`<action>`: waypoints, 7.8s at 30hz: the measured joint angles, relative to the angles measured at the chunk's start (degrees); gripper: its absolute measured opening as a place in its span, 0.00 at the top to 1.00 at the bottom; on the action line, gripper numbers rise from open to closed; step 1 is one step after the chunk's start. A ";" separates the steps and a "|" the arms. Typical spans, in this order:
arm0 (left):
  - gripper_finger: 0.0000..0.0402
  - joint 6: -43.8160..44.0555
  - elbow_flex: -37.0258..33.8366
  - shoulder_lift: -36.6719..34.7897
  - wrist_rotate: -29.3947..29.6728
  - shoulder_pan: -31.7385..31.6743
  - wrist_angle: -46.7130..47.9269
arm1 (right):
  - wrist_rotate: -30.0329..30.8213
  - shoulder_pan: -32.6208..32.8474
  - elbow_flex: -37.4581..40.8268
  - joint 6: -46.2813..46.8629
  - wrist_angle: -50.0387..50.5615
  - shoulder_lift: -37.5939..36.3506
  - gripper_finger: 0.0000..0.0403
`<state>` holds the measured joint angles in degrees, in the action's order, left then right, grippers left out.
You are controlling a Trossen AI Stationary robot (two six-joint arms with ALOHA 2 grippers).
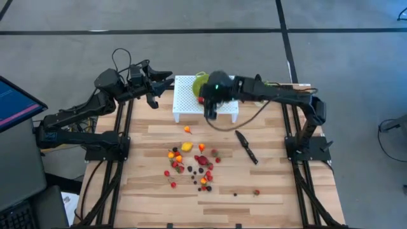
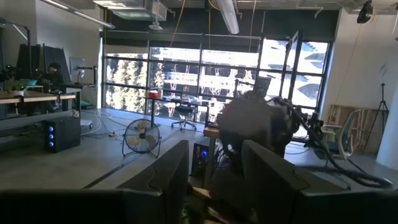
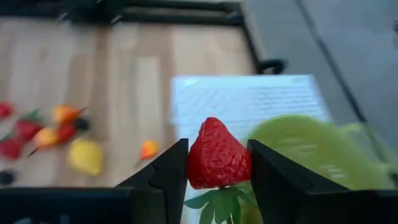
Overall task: Pick & Place Fruit
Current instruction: Put the red strawberry into the green strainer bowl, then adjust the green strainer bowl on the shelf, then put the green strainer bowl on the shelf
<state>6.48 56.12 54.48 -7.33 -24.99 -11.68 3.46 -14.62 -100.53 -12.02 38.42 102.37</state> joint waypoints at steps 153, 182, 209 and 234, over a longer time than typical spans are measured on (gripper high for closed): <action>0.65 0.00 -0.01 0.00 0.01 0.02 0.00 | 3.82 23.50 0.63 2.41 21.10 13.27 0.56; 0.65 0.00 -0.02 0.00 0.02 0.00 -0.02 | 0.40 20.69 9.88 1.51 13.72 13.25 0.72; 0.65 0.00 -0.02 0.00 0.00 0.00 -0.01 | -2.56 20.01 9.88 0.92 12.79 13.25 0.89; 0.65 0.00 -0.02 0.00 0.00 0.02 -0.02 | -2.58 21.13 9.86 1.56 12.94 12.75 1.00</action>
<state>6.48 56.10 54.48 -7.33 -24.97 -11.70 0.88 6.51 -90.67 -10.46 51.35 115.12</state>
